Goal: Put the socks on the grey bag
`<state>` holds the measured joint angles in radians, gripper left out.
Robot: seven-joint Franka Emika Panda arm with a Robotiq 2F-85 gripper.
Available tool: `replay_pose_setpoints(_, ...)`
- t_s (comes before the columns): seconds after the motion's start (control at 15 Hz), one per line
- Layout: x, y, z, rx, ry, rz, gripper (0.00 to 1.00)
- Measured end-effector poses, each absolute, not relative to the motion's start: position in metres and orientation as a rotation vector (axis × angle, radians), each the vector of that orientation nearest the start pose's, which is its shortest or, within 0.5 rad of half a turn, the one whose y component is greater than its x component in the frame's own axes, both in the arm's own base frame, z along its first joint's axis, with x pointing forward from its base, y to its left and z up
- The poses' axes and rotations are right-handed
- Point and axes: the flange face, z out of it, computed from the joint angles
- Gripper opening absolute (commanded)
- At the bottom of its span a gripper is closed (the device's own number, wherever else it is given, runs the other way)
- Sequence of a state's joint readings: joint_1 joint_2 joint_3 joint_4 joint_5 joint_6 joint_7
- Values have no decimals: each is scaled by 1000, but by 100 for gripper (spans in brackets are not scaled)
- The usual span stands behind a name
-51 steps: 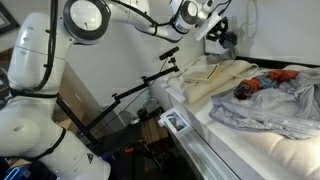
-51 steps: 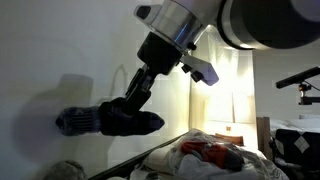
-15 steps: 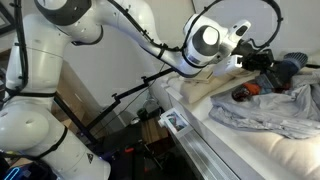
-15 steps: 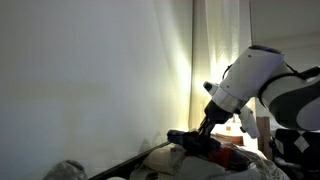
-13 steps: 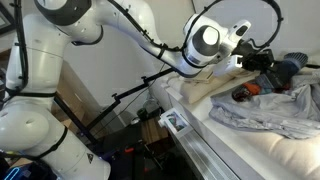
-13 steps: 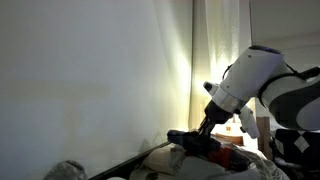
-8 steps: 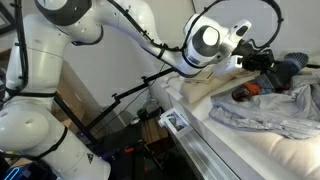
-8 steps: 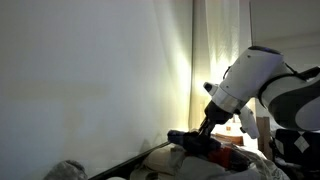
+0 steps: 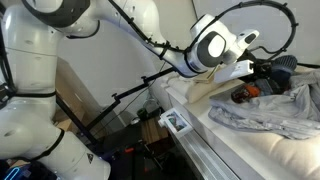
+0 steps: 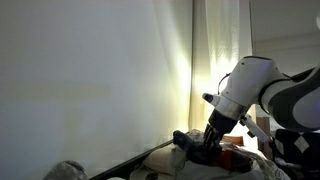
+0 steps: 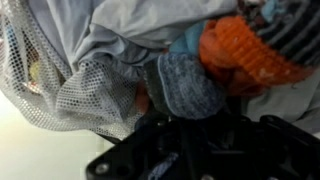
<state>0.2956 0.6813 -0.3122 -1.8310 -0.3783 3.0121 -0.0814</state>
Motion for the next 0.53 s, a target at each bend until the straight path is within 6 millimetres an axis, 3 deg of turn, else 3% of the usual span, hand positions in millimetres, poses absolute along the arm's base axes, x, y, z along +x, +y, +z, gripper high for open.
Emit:
replay_pose_setpoints(0.33,673,28,230,-3187,-1085,-772,4)
replay_pose_setpoints(0.53,656,25,239,-3149,-1172,-758,4)
